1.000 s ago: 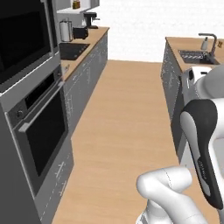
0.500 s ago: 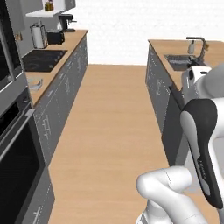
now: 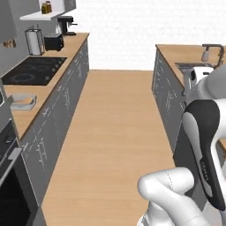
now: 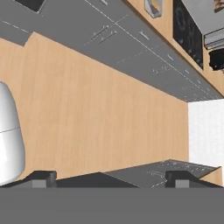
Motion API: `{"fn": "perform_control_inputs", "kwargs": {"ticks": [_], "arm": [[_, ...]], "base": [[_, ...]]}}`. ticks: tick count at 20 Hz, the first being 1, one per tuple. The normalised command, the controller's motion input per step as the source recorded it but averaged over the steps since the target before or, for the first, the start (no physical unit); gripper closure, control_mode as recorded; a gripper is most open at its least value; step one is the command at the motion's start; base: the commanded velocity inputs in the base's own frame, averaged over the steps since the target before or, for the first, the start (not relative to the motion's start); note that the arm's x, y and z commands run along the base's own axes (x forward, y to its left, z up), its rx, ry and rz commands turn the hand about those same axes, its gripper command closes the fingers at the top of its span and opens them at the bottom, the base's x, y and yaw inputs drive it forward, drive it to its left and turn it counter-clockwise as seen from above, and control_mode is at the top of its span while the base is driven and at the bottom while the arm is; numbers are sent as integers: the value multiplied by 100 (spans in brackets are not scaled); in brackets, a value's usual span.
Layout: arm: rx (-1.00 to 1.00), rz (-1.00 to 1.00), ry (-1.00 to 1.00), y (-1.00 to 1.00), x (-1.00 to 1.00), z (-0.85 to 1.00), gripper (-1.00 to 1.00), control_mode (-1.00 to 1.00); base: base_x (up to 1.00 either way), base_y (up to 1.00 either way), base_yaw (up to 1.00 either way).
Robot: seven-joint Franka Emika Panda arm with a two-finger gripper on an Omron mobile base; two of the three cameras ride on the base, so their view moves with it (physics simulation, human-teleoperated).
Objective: Take the meat container that has the fish and place it on the second highest rack of the freezer. Then take the vegetable container that has the sweet potato and squash and place it on the highest rack of the freezer.
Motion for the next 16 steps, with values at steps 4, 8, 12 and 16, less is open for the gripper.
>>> {"fn": "perform_control_inputs", "kwargs": {"ticks": [4, 8, 12, 16], "arm": [[0, 0, 0, 0, 0, 0, -100, 100], [0, 0, 0, 0, 0, 0, -100, 100], [0, 0, 0, 0, 0, 0, -100, 100], [0, 0, 0, 0, 0, 0, -100, 100]], "base": [[100, 1, 0], [100, 0, 0], [100, 0, 0], [100, 26, 0]]}}
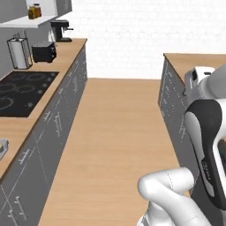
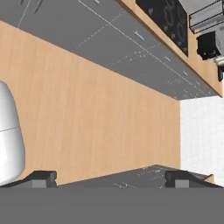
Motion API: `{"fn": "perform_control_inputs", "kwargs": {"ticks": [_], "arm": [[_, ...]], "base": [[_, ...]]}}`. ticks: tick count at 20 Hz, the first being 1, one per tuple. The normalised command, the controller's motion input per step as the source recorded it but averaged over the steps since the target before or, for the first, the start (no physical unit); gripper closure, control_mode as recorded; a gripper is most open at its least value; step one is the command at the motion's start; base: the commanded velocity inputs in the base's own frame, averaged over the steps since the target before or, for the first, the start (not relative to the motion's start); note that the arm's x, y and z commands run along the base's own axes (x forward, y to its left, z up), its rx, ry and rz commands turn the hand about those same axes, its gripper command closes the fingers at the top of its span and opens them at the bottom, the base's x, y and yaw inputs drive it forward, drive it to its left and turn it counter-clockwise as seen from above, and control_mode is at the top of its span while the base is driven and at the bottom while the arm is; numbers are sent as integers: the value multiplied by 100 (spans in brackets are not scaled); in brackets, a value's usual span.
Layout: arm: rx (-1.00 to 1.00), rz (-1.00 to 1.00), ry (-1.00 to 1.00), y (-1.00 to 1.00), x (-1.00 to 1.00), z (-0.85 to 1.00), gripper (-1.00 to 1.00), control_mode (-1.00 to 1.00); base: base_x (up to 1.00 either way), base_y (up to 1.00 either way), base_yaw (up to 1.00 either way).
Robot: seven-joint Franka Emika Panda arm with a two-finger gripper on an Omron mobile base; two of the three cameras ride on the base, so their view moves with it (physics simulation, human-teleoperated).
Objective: Take the meat container that has the fish and place it on the second highest rack of the freezer. Then take the vegetable container that has the sweet potato and squash and place it on the highest rack of the freezer.
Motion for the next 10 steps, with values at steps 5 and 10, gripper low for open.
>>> {"fn": "perform_control_inputs", "kwargs": {"ticks": [5, 10], "arm": [[0, 0, 0, 0, 0, 0, -100, 100], [0, 0, 0, 0, 0, 0, -100, 100]], "base": [[94, 18, 0], [88, 1, 0]]}}
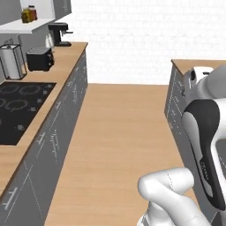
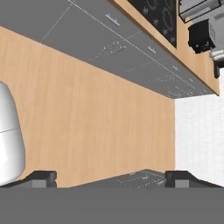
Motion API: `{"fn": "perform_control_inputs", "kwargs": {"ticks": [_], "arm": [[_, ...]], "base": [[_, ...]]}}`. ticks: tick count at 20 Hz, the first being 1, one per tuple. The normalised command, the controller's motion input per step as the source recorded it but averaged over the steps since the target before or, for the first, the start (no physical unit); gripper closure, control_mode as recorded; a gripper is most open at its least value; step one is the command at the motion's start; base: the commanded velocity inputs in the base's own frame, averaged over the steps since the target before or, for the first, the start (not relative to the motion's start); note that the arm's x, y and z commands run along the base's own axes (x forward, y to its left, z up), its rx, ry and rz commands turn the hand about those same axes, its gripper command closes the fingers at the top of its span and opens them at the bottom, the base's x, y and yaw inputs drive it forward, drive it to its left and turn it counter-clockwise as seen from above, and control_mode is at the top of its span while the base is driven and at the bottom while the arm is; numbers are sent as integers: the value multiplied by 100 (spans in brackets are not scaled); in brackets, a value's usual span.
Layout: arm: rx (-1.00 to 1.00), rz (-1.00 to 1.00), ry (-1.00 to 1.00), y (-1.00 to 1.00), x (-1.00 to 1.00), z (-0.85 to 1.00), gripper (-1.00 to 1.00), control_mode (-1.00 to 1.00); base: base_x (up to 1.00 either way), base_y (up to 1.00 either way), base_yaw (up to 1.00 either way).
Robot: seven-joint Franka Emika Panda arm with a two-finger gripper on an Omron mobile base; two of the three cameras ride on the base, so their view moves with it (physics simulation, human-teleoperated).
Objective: Take the meat container that has the fish and place it on the second highest rack of the freezer. Then take the vegetable container that has the sweet potato and squash and place it on the highest rack of the freezer.
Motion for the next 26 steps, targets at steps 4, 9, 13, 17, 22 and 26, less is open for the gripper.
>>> {"fn": "perform_control_inputs", "kwargs": {"ticks": [4, 9, 13, 17, 22, 26], "arm": [[0, 0, 0, 0, 0, 0, -100, 100], [0, 0, 0, 0, 0, 0, -100, 100], [0, 0, 0, 0, 0, 0, -100, 100], [0, 0, 0, 0, 0, 0, -100, 100], [0, 0, 0, 0, 0, 0, -100, 100], [0, 0, 0, 0, 0, 0, -100, 100]], "base": [[77, 7, 8], [74, 16, 13], [65, 32, 19], [60, 41, 17], [38, 61, 5], [0, 21, 6]]}}
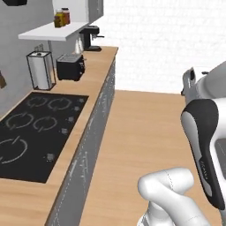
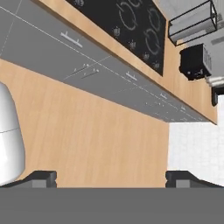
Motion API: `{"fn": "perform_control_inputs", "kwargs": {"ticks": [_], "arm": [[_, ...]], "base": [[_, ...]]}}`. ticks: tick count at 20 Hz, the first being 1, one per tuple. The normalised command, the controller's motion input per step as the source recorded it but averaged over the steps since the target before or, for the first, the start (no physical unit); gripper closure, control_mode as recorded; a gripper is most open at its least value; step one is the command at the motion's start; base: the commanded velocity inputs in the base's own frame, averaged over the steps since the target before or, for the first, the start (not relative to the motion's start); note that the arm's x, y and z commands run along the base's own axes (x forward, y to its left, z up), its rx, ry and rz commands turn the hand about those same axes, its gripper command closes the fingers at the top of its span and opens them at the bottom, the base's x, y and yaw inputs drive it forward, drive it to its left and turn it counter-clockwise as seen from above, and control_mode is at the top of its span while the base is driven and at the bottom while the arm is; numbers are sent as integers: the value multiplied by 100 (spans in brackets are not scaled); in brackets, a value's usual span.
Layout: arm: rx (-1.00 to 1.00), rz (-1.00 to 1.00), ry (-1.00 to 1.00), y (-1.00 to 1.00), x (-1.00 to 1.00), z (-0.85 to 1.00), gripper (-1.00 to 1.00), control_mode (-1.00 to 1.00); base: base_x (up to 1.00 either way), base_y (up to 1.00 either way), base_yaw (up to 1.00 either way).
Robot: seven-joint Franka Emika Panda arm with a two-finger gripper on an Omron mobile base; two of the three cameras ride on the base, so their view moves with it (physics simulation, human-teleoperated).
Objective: Take the meat container that has the fish and place it on the second highest rack of the freezer. Then take the vegetable container that has the sweet potato and squash and place it on the highest rack of the freezer.
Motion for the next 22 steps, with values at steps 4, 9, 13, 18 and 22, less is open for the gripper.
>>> {"fn": "perform_control_inputs", "kwargs": {"ticks": [4, 9, 13, 18, 22], "arm": [[0, 0, 0, 0, 0, 0, -100, 100], [0, 0, 0, 0, 0, 0, -100, 100], [0, 0, 0, 0, 0, 0, -100, 100], [0, 0, 0, 0, 0, 0, -100, 100], [0, 0, 0, 0, 0, 0, -100, 100]], "base": [[7, 2, 35], [16, 0, 47], [26, 0, 44], [29, 1, 43], [32, 9, 42]]}}
